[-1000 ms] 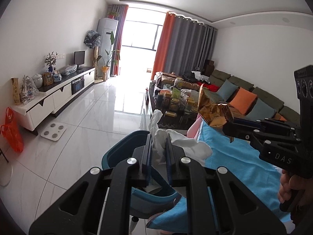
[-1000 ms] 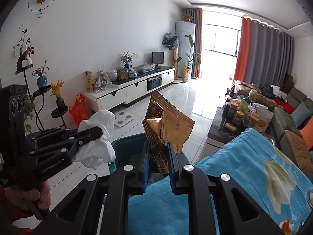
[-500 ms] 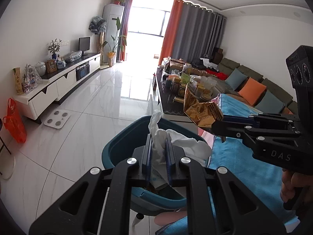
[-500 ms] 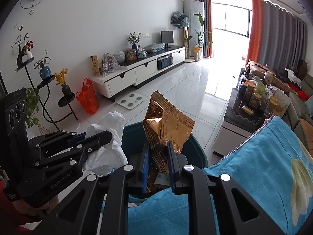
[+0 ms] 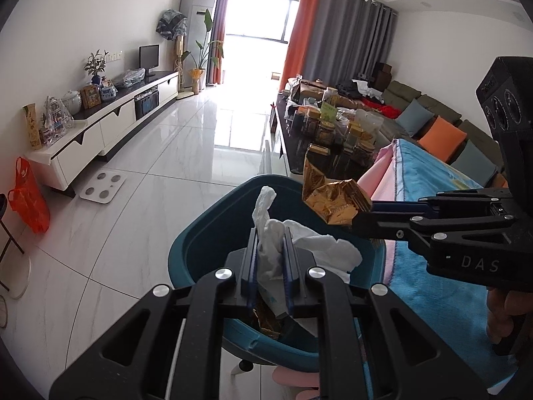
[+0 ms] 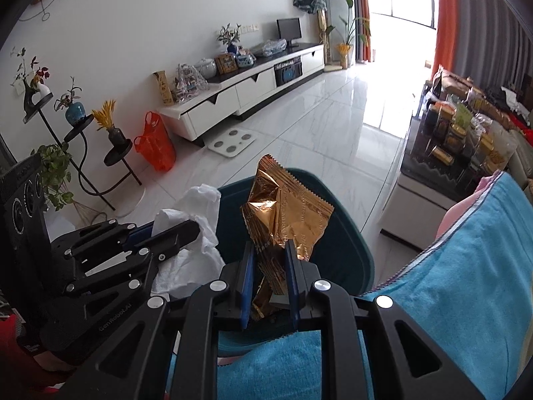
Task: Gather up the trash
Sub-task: 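Carry tissue and gold wrapper to the teal bin and open both tools, then bring both tools back over the table to the white foam nets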
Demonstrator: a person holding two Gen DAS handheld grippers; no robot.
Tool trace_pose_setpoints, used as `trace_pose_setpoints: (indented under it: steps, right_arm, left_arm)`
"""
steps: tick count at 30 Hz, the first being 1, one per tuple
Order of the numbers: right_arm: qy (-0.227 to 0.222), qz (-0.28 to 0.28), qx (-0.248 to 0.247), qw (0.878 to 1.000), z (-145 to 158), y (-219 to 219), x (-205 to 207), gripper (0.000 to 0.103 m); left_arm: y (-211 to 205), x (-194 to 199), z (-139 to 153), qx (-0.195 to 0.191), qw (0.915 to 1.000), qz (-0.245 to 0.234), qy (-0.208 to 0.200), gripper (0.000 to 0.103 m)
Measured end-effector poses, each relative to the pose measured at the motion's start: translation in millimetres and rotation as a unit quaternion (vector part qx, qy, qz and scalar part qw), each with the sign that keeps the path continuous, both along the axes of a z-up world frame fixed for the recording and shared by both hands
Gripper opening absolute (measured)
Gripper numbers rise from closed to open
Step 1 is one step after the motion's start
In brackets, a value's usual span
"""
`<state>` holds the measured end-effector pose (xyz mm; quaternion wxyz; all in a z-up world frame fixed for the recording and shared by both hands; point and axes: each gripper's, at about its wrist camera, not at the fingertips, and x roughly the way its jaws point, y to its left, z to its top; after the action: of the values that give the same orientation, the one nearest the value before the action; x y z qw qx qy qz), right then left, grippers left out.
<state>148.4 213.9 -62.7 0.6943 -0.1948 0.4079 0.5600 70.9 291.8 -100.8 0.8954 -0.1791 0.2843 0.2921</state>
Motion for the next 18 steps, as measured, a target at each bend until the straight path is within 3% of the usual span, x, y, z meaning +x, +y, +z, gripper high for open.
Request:
trace_pose_setpoints:
  steps: [5, 11, 12, 14, 18]
  right_arm:
    - [0.003, 0.001, -0.014, 1.000, -7, 8, 2, 0.020]
    - [0.013, -0.004, -0.013, 1.000, -9, 8, 7, 0.025]
    - [0.016, -0.006, -0.011, 1.000, -9, 7, 7, 0.031]
    - [0.019, -0.011, -0.003, 1.000, -7, 3, 10, 0.038]
    - [0.019, -0.019, 0.007, 1.000, -2, -3, 13, 0.038]
  left_arm:
    - [3, 18, -16, -0.004, 0.9999, 0.000, 0.014, 0.016]
    - [9, 36, -27, 0.007, 0.9997, 0.009, 0.022, 0.037]
    - [10, 39, -28, 0.004, 0.9998, 0.006, 0.018, 0.043]
    - [9, 42, -29, 0.012, 0.9997, 0.009, 0.019, 0.045]
    - [5, 37, -25, 0.015, 0.9997, 0.016, 0.008, 0.054]
